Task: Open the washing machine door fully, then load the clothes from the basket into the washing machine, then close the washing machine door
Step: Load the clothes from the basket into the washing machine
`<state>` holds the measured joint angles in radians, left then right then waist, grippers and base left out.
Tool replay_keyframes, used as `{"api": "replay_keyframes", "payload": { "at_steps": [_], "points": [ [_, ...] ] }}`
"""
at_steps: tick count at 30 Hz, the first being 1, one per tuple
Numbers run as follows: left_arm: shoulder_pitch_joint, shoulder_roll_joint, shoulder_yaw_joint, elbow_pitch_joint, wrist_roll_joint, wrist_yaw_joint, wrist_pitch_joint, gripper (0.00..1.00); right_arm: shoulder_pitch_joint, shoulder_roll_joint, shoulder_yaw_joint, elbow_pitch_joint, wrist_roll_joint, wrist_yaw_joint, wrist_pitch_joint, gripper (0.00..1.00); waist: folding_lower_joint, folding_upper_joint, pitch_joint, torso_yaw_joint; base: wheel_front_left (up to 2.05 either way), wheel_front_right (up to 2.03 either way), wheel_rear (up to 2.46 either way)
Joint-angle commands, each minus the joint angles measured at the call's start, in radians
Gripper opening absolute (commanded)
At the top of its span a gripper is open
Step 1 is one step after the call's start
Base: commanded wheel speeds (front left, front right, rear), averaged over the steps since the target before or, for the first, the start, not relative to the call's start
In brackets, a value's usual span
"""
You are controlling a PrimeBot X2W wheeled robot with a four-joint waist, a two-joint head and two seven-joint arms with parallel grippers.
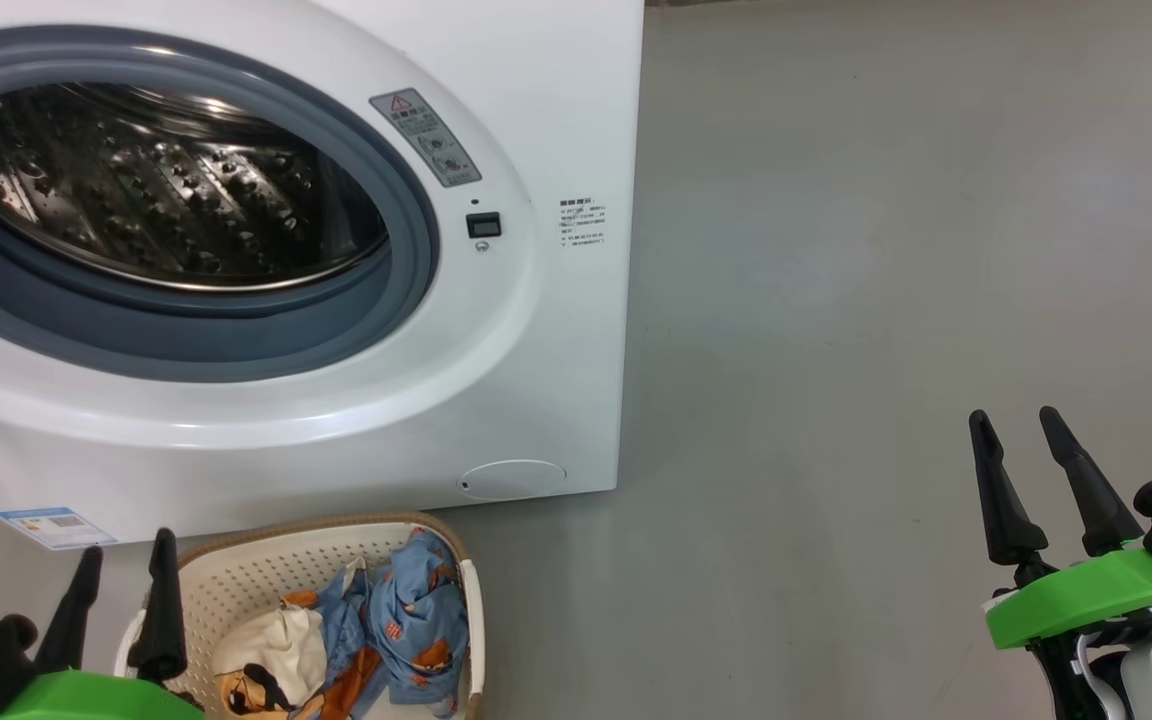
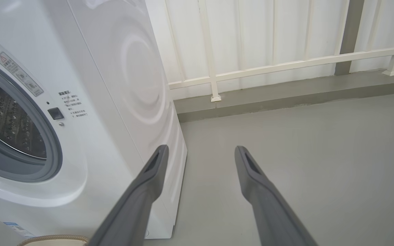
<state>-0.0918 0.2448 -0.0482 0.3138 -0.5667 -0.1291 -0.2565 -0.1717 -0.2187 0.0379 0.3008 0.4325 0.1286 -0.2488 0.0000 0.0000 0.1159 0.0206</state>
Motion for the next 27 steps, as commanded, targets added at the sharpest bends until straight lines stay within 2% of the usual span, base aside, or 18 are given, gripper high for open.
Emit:
{"api": "replay_keyframes", "payload": {
  "at_steps": [1, 16, 27],
  "points": [
    [-0.038, 0.02, 0.042, -0.003, 0.002, -0.002, -0.005, 1.0, -0.015, -0.007, 0.023, -0.027, -0.004, 0.002, -0.013, 1.0, 0.0, 0.0, 0.005, 0.0, 0.0, 0.0, 0.0],
    [-0.065, -0.009, 0.01, 0.094, -0.038, -0.002, -0.005, 1.0, -0.042, 0.002, 0.027, -0.042, -0.014, 0.002, -0.013, 1.0, 0.0, 0.0, 0.064, -0.006, 0.0, 0.0, 0.0],
    [-0.162, -0.023, -0.125, 0.267, -0.134, -0.002, -0.005, 1.0, -0.086, 0.018, 0.021, -0.067, -0.027, 0.002, -0.013, 1.0, 0.0, 0.0, 0.187, -0.027, 0.0, 0.0, 0.0]
  ]
}}
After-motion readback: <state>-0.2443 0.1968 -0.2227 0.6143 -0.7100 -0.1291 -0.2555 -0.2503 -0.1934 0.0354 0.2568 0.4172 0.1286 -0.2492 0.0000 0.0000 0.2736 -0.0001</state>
